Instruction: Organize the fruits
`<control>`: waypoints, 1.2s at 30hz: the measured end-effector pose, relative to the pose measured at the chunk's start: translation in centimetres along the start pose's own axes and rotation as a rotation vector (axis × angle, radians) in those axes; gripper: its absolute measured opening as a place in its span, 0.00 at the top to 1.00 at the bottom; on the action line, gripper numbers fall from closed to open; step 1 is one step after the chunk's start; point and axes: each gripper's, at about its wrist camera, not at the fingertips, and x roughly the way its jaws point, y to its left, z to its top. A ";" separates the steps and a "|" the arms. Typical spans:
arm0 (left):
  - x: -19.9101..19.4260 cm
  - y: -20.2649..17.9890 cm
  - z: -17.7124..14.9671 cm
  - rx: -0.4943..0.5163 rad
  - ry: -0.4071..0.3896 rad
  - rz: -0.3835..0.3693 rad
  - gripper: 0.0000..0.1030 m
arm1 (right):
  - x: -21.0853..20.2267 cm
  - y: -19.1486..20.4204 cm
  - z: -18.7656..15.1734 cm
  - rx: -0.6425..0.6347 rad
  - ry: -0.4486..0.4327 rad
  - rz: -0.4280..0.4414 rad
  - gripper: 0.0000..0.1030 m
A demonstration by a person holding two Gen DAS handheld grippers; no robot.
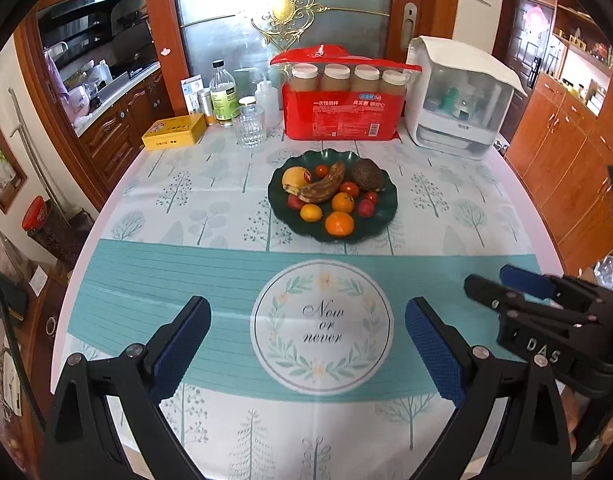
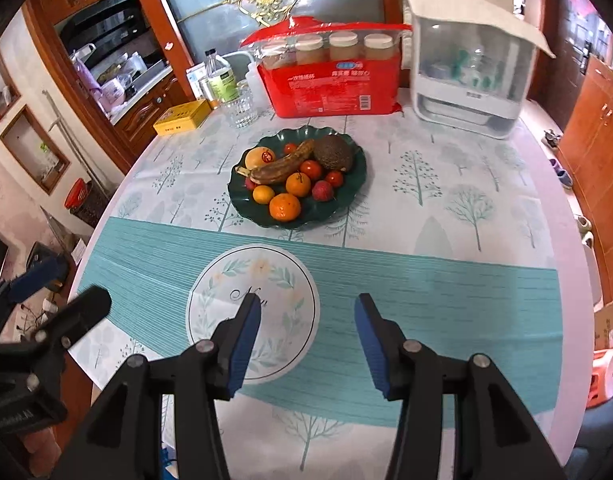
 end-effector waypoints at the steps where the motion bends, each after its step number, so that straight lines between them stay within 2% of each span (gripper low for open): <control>1: -0.3 -0.1 -0.4 0.002 0.000 -0.003 0.06 | -0.4 0.2 -0.3 -0.002 -0.009 -0.009 0.52; 6: -0.9 -0.4 -1.7 -0.015 0.017 -0.028 0.06 | -2.5 1.1 -1.9 0.006 -0.047 -0.043 0.52; 16: -1.7 -1.1 -3.0 0.002 0.020 -0.050 0.06 | -3.3 1.4 -4.2 0.033 -0.012 -0.075 0.50; 36: -1.6 -1.2 -3.1 0.004 0.027 -0.055 0.06 | -3.8 1.8 -4.7 0.050 -0.026 -0.114 0.50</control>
